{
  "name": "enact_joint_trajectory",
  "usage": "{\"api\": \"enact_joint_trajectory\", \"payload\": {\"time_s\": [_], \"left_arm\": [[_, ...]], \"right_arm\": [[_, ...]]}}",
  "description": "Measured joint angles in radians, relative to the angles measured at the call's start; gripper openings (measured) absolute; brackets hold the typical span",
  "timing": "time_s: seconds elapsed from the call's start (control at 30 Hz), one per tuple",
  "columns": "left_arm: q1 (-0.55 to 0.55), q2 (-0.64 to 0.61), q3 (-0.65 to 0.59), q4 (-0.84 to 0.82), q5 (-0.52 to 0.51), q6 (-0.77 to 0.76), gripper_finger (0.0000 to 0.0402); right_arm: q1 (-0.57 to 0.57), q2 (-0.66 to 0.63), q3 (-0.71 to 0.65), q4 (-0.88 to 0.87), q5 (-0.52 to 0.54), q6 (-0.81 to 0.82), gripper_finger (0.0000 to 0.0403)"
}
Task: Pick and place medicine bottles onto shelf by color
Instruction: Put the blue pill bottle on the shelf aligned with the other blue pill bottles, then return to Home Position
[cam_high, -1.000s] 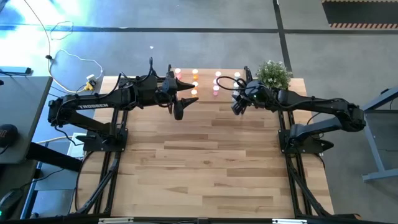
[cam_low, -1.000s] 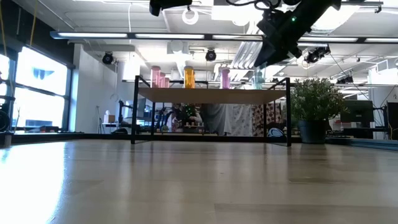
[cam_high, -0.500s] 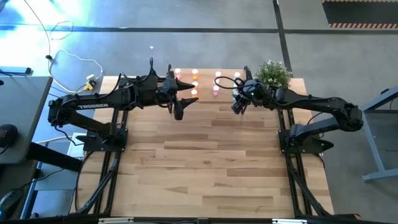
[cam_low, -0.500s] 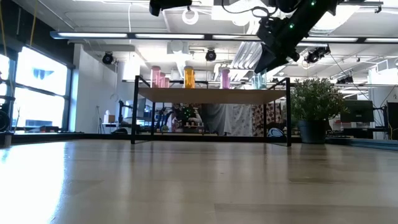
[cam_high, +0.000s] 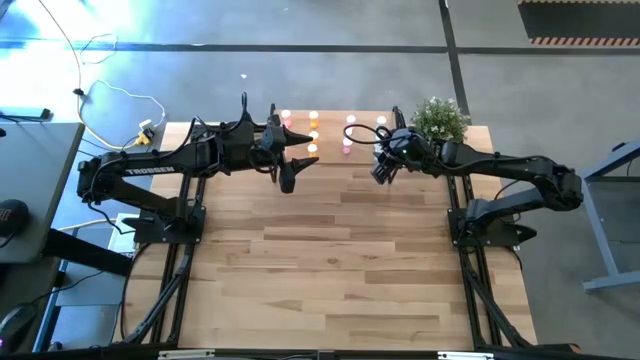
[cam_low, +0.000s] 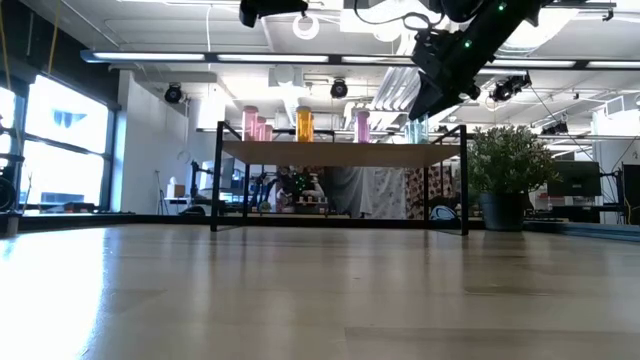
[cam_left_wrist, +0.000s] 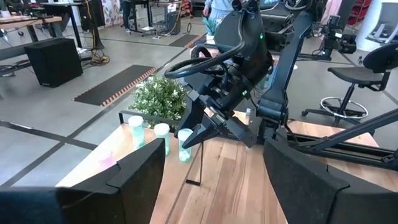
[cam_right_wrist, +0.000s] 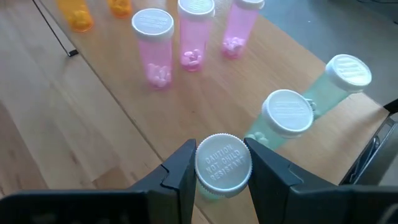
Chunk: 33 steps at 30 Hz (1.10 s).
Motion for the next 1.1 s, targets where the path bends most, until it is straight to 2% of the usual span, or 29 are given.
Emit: {"api": "enact_joint_trajectory", "payload": {"time_s": [0.17,0.57,0.87,1.1], "left_arm": [[0.000,0.000,0.000,0.000,0.000,0.000,0.0260],[0.000,0.000,0.000,0.001,0.000,0.000,0.0260],[0.000,0.000,0.000,0.000,0.000,-0.001,0.0260],[0.000,0.000,0.000,0.000,0.001,-0.002,0.0259]], "right_arm": [[0.000,0.000,0.000,0.001,0.000,0.000,0.0115],[0.000,0.000,0.000,0.007,0.001,0.004,0.0182],[0.000,-0.004,0.000,0.006,0.001,0.025,0.0190],[0.000,-0.056,0.001,-0.001,0.014,0.051,0.0190]]}}
